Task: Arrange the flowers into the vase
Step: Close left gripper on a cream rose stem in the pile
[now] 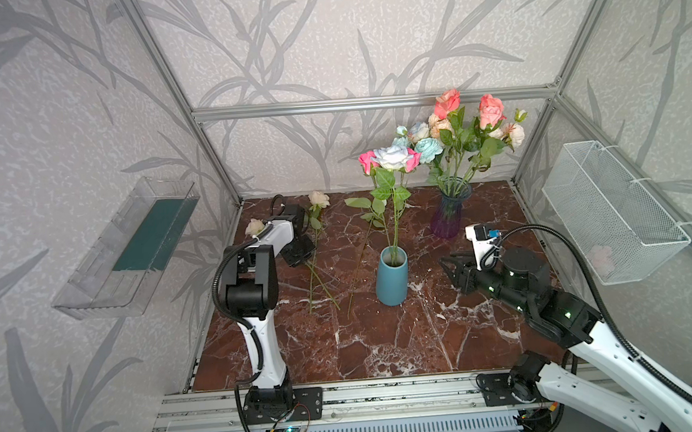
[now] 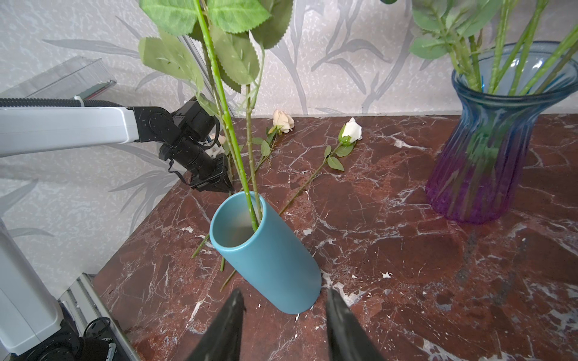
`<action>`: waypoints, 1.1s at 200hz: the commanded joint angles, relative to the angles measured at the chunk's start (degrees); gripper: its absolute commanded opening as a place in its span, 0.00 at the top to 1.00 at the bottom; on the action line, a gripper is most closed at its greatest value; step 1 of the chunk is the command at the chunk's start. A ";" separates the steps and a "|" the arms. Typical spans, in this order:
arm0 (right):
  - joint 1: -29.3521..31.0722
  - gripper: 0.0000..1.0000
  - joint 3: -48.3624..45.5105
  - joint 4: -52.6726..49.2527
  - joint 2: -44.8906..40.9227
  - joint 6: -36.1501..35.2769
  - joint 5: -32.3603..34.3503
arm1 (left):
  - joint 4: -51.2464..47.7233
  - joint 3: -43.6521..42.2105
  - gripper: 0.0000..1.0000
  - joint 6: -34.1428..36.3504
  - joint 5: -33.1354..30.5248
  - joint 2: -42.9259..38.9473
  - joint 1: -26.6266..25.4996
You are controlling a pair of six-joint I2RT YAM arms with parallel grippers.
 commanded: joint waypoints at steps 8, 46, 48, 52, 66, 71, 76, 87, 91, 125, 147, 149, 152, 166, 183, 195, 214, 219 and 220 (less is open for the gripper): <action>0.08 0.56 0.87 0.39 -0.78 0.44 0.60 | -0.04 -0.73 0.87 -0.79 0.68 -1.79 0.50; 0.08 0.56 0.87 0.69 -0.25 0.70 0.12 | -0.15 -0.79 0.77 -0.83 1.13 -1.50 0.64; 0.08 0.56 0.89 0.69 -0.25 0.64 0.12 | -0.16 -0.76 0.77 -0.83 1.27 -1.45 0.60; 0.09 0.56 0.94 0.69 -0.24 0.61 0.21 | -0.05 -0.80 0.76 -0.83 1.44 -1.28 0.59; 0.08 0.56 0.97 0.67 -0.34 0.60 0.38 | 0.08 -0.66 0.75 -0.75 2.00 -0.69 0.59; 0.08 0.56 0.83 0.72 -0.40 0.59 0.39 | 0.04 -0.53 0.75 -0.74 2.11 -0.49 0.59; 0.08 0.56 0.87 0.66 -0.41 0.66 0.39 | 0.01 -0.44 0.75 -0.66 2.13 -0.27 0.59; 0.08 0.56 0.77 0.68 -0.33 0.68 0.39 | -0.09 -0.23 0.76 -0.57 1.89 0.04 0.59; 0.08 0.56 0.78 0.70 -0.34 0.72 0.39 | -0.18 -0.14 0.77 -0.49 1.82 0.21 0.60; 0.10 0.56 0.82 0.75 0.05 0.22 0.45 | -0.45 0.07 0.79 -0.39 1.52 0.68 0.63; 0.08 0.56 2.13 0.50 1.31 -1.05 0.01 | -0.75 0.13 0.81 -0.39 1.34 1.26 0.59; 0.08 0.56 2.28 0.42 1.45 -1.09 0.01 | -0.73 0.15 0.81 -0.39 1.34 1.28 0.59; 0.09 0.56 2.42 0.45 1.62 -1.16 -0.11 | -0.71 0.13 0.81 -0.39 1.34 1.37 0.59; 0.10 0.56 2.81 0.64 2.12 -1.25 -0.37 | -0.78 0.13 0.82 -0.48 1.42 1.82 0.59; 0.09 0.56 2.74 1.32 2.29 -1.16 -0.49 | -0.87 0.30 0.83 -0.57 1.62 2.29 0.59; 0.08 0.56 2.70 1.37 2.41 -1.14 -0.40 | -0.96 0.31 0.85 -0.56 1.79 2.43 0.60; 0.09 0.56 2.71 1.12 1.99 -1.27 0.02 | -1.14 0.55 0.92 -0.48 1.59 2.39 0.59; 0.08 0.56 2.71 1.03 1.83 -1.35 0.19 | -1.26 0.64 0.93 -0.39 1.43 2.30 0.59; 0.08 0.56 2.71 1.02 1.80 -1.39 0.24 | -1.24 0.69 0.94 -0.39 1.43 2.24 0.63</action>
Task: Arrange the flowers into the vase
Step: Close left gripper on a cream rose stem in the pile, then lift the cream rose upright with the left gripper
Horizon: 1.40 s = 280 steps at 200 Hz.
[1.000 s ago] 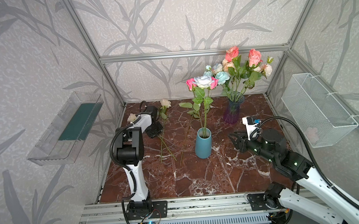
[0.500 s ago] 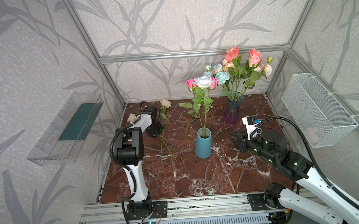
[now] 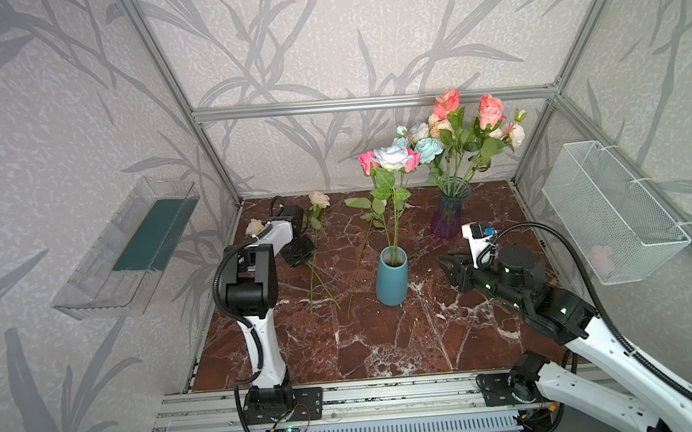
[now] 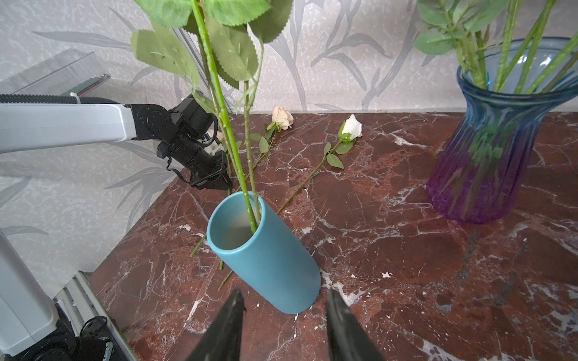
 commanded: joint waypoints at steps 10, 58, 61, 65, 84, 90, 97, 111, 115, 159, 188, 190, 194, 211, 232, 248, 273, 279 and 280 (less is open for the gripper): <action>0.08 0.56 1.81 0.73 -0.86 -0.99 0.56 | -2.03 0.78 0.96 -0.19 -0.57 0.66 0.14; 0.13 0.56 2.34 -0.01 -1.66 -0.73 0.77 | -1.16 0.71 1.00 1.54 0.66 -5.76 0.13; 0.09 0.56 2.35 -0.02 -1.70 -0.65 0.68 | -0.86 0.57 1.00 1.63 0.67 -6.22 0.15; 0.08 0.56 2.35 0.02 -1.71 -0.51 0.59 | -0.54 0.40 1.00 1.78 0.88 -7.06 0.15; 0.08 0.56 2.42 0.29 -1.67 0.01 0.08 | 1.49 -0.64 1.00 2.20 2.55 -11.40 0.18; 0.09 0.56 2.43 0.40 -1.69 0.14 -0.05 | 2.57 -1.20 1.00 2.63 3.71 -12.96 0.15; 0.08 0.56 2.60 0.42 -1.60 0.18 -0.05 | 3.61 -1.81 1.00 3.03 4.82 -14.76 0.05; 0.08 0.56 3.04 0.36 -1.30 0.41 -0.30 | 4.74 -3.03 1.00 3.19 6.08 -18.19 0.10; 0.08 0.56 3.21 0.33 -1.30 0.54 -0.46 | 4.96 -3.28 1.00 3.15 6.24 -19.01 0.09; 0.08 0.56 5.80 0.42 0.08 1.03 -2.04 | 11.80 -7.45 1.00 4.57 10.37 -31.17 -1.43; 0.15 0.56 7.88 0.75 0.89 1.03 -3.43 | 19.95 -12.38 1.00 9.69 9.22 -44.05 -6.99; 0.12 0.57 7.99 0.81 1.01 1.03 -3.47 | 20.47 -12.76 1.00 10.34 9.01 -44.89 -7.60; 0.14 0.56 8.19 1.00 1.08 1.10 -3.55 | 21.33 -13.35 1.00 11.64 8.40 -46.74 -9.00; 0.19 0.56 8.82 2.22 1.34 1.18 -3.99 | 26.07 -17.07 1.00 16.98 6.47 -54.81 -14.33; 0.17 0.57 8.67 6.56 1.41 2.11 -5.98 | 36.55 -24.88 1.00 22.13 6.61 -64.93 -20.13; 0.17 0.57 9.33 10.08 1.97 2.35 -8.00 | 39.10 -26.94 1.00 26.19 9.66 -69.85 -23.97; 0.25 0.57 12.99 14.54 4.83 2.98 -11.03 | 35.67 -25.01 1.00 29.63 16.17 -69.64 -27.45; 0.45 0.57 14.03 15.70 5.89 3.49 -11.75 | 34.60 -24.37 1.00 29.92 17.19 -68.67 -27.94; 0.49 0.57 14.17 15.88 6.03 3.62 -11.83 | 34.53 -24.28 1.00 29.98 17.31 -68.54 -28.01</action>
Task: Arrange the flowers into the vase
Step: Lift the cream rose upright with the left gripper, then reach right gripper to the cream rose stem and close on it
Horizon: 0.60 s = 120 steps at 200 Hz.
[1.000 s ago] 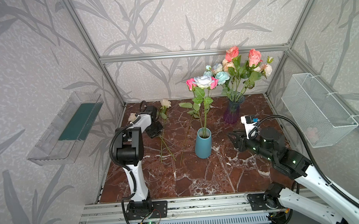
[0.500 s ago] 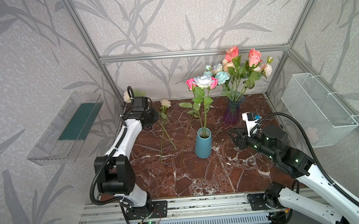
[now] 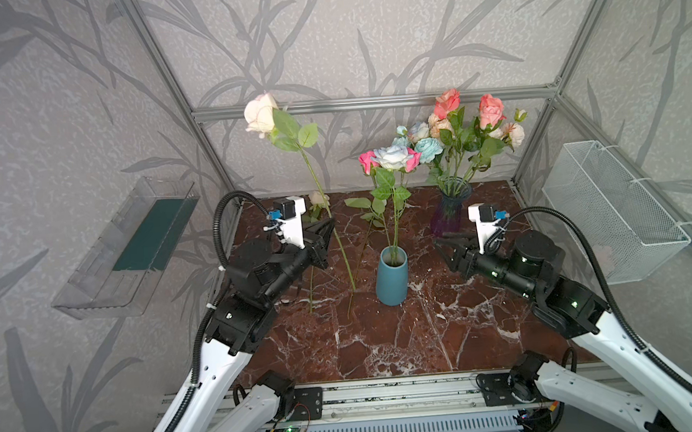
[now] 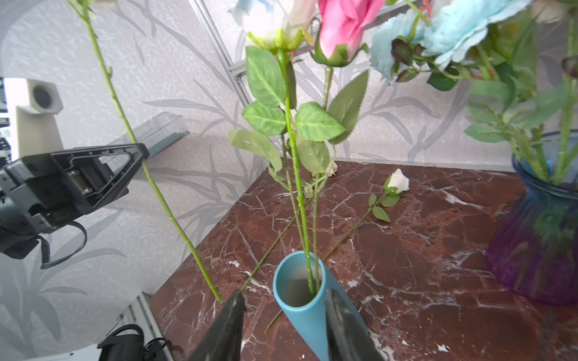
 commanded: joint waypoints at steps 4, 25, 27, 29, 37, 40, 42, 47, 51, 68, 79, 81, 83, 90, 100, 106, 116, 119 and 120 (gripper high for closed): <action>0.68 0.57 5.38 9.46 3.21 1.94 -4.72 | -0.20 1.51 1.00 6.31 6.67 3.57 -2.25; 3.31 0.57 10.22 12.18 8.47 2.05 -6.39 | -2.19 2.74 1.00 7.17 8.79 5.68 -3.79; 3.73 0.56 10.84 12.22 9.04 1.87 -6.44 | -2.32 2.80 1.00 7.20 8.94 5.73 -3.93; 4.10 0.57 11.29 12.34 9.52 1.62 -6.47 | -2.44 2.84 1.00 7.33 9.00 5.75 -4.10; 5.85 0.56 13.23 12.63 11.44 0.37 -6.29 | -2.78 2.96 1.00 7.48 9.10 5.80 -4.59; 6.56 0.56 14.00 12.65 12.10 -0.09 -6.06 | -2.85 2.94 1.00 7.53 9.16 5.89 -4.85; 7.02 0.56 14.47 12.71 12.52 -0.30 -5.92 | -2.95 2.94 1.00 7.53 9.18 5.92 -5.05; 8.06 0.55 15.66 12.83 13.59 -0.98 -5.63 | -3.03 3.02 1.00 7.72 9.19 5.98 -5.44; 8.80 0.55 16.59 12.81 14.47 -1.55 -5.53 | -3.30 3.10 1.00 7.81 9.19 6.06 -5.78; 11.08 0.53 20.57 12.19 18.34 -3.28 -5.68 | -4.14 3.46 1.00 8.23 9.19 6.62 -7.02; 11.78 0.53 22.15 12.11 20.33 -3.57 -5.45 | -4.30 3.51 1.00 8.29 8.91 7.05 -7.69; 11.82 0.53 22.31 12.18 20.66 -3.56 -5.37 | -4.34 3.48 1.00 8.29 8.81 7.11 -7.76; 11.90 0.53 22.41 12.27 20.90 -3.60 -5.31 | -4.31 3.47 1.00 8.40 8.79 7.19 -7.91; 12.28 0.52 22.41 13.14 21.61 -3.68 -4.79 | -4.23 3.32 1.00 8.43 8.65 7.31 -8.24; 13.00 0.52 21.52 14.92 22.03 -4.08 -3.06 | -3.74 3.05 1.00 8.35 8.62 7.50 -8.85; 13.42 0.52 21.09 15.73 22.19 -4.51 -1.73 | -3.66 2.94 1.00 8.33 8.58 7.68 -9.26; 13.74 0.52 20.72 16.11 22.61 -4.83 -0.17 | -3.67 2.94 1.00 8.43 8.41 7.85 -9.91; 13.77 0.52 20.72 16.11 22.81 -4.85 0.13 | -3.71 2.94 1.00 8.50 8.32 7.90 -10.09; 13.77 0.52 20.72 16.11 22.86 -4.76 0.20 | -3.71 2.94 1.00 8.51 8.27 7.88 -10.17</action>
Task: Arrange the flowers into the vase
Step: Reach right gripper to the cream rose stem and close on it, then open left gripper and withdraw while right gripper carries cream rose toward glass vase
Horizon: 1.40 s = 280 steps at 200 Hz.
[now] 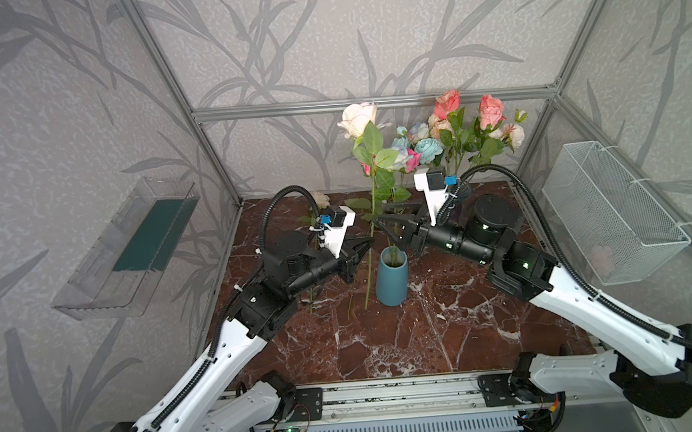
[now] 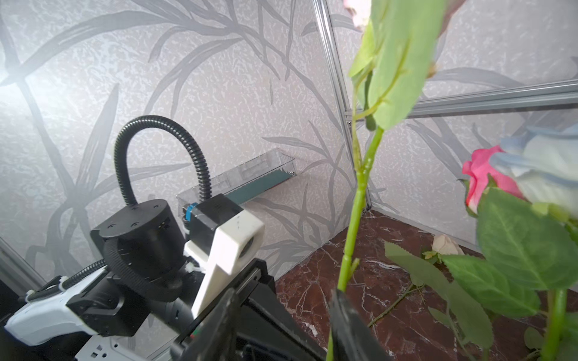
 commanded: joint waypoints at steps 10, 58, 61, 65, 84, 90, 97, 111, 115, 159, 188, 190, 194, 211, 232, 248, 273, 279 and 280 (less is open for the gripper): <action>0.83 0.52 -0.09 3.33 0.99 -1.33 4.71 | 0.27 1.12 1.00 2.24 0.10 0.23 -1.66; 0.89 0.80 -0.53 3.33 2.48 0.19 6.18 | 0.02 0.91 1.00 3.13 -1.09 -0.11 -2.40; 0.92 0.80 -0.53 3.27 2.51 0.28 6.24 | 0.04 0.91 1.00 3.19 -1.20 -0.16 -2.47; 0.83 0.81 -0.53 3.23 2.40 0.46 6.35 | 0.02 0.91 1.00 3.26 -1.26 -0.17 -2.47; 0.83 0.74 -1.28 3.51 2.00 0.65 7.28 | -0.06 0.82 1.00 3.45 -1.71 -0.33 -2.53; 0.87 0.69 -1.47 3.33 1.91 0.53 7.76 | -0.05 0.82 1.00 3.48 -1.78 -0.45 -2.49; 0.87 0.66 -1.57 3.04 1.94 0.41 8.28 | -0.04 0.86 1.00 3.53 -1.81 -0.46 -2.47; 0.87 0.63 -1.67 2.45 2.06 0.13 8.92 | 0.02 0.76 1.00 3.46 -1.95 -0.62 -2.61; 0.85 0.62 -1.79 2.35 2.07 0.17 9.13 | -0.02 0.73 1.00 3.53 -2.04 -0.64 -2.55; 0.87 0.86 -2.20 1.84 1.81 0.12 9.19 | 0.22 0.47 1.00 3.81 -2.63 -1.04 -2.54; 0.87 0.96 -1.67 2.24 1.72 0.64 6.35 | 0.21 0.38 1.00 4.03 -2.98 -0.84 -2.58; 0.87 0.96 -1.62 2.24 1.72 0.67 6.22 | 0.17 0.38 1.00 4.06 -3.13 -0.83 -2.59; 0.87 0.96 -1.58 2.28 1.64 0.77 5.97 | 0.12 0.38 1.00 4.07 -3.20 -0.86 -2.54; 0.86 0.97 -1.54 2.59 1.13 1.22 5.64 | 0.49 -0.02 0.91 4.38 -4.35 -1.12 -2.54; 0.87 0.97 -1.59 2.54 0.28 0.86 5.95 | 2.48 -1.73 0.51 4.58 -7.85 -2.30 -2.55; 0.83 0.97 -1.49 1.98 -0.66 -0.22 6.86 | 4.32 -3.29 0.36 4.80 -12.57 -3.62 -2.55; 0.88 0.97 -0.54 0.19 -2.24 -2.89 8.92 | 9.66 -7.02 0.32 4.20 -29.00 -6.72 -2.54; 0.87 0.97 -0.37 0.15 -2.61 -3.55 9.47 | 10.95 -7.88 0.32 4.50 -33.18 -7.44 -2.57; 0.87 0.97 -0.36 0.14 -2.64 -3.65 9.54 | 11.17 -8.06 0.32 4.55 -33.88 -7.51 -2.60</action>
